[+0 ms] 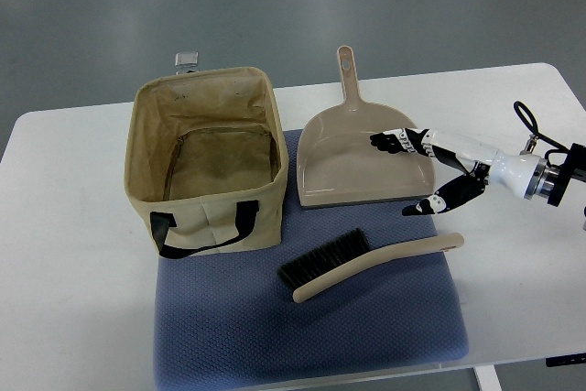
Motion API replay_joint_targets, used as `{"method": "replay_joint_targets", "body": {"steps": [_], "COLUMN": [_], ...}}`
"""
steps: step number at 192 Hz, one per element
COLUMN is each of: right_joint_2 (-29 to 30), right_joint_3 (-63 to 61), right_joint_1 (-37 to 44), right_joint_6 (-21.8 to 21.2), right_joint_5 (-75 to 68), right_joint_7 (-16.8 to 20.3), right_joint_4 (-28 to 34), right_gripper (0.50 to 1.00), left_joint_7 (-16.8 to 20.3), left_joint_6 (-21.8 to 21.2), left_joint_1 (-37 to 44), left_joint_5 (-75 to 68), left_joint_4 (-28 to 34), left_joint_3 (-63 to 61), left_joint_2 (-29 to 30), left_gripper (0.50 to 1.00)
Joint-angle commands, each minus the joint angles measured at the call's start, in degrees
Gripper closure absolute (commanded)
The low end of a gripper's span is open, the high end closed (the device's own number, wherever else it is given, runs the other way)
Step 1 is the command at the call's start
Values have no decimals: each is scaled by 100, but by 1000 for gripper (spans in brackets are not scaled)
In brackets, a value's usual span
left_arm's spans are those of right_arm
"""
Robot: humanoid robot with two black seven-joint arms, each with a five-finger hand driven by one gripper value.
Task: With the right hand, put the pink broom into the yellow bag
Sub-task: 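Reach the right hand down toward the beige brush handle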
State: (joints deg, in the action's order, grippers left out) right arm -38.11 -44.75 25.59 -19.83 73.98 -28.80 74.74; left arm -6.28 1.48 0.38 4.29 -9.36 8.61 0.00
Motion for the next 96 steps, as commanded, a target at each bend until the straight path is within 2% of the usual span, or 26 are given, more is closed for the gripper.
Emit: {"method": "replay_joint_targets", "body": {"steps": [1, 28, 96], "right_joint_2": [-197, -355, -531], "right_joint_3": [256, 494, 810], "right_joint_1": [-1, -1, -18], "right_joint_6": [366, 735, 1210], "right_joint_5": [687, 1162, 1497], "right_joint_7": [-29, -29, -29], "right_joint_4": [287, 340, 384], "right_gripper": [574, 574, 574], "left_joint_7": [-5, -5, -5], "left_joint_6": [1, 1, 1], "left_joint_1": [-2, -2, -2], "left_joint_5": [2, 2, 2], "left_joint_4": [5, 5, -4], "left_joint_3": [0, 0, 0], "left_joint_2": [0, 0, 0], "left_gripper": [500, 500, 500]}}
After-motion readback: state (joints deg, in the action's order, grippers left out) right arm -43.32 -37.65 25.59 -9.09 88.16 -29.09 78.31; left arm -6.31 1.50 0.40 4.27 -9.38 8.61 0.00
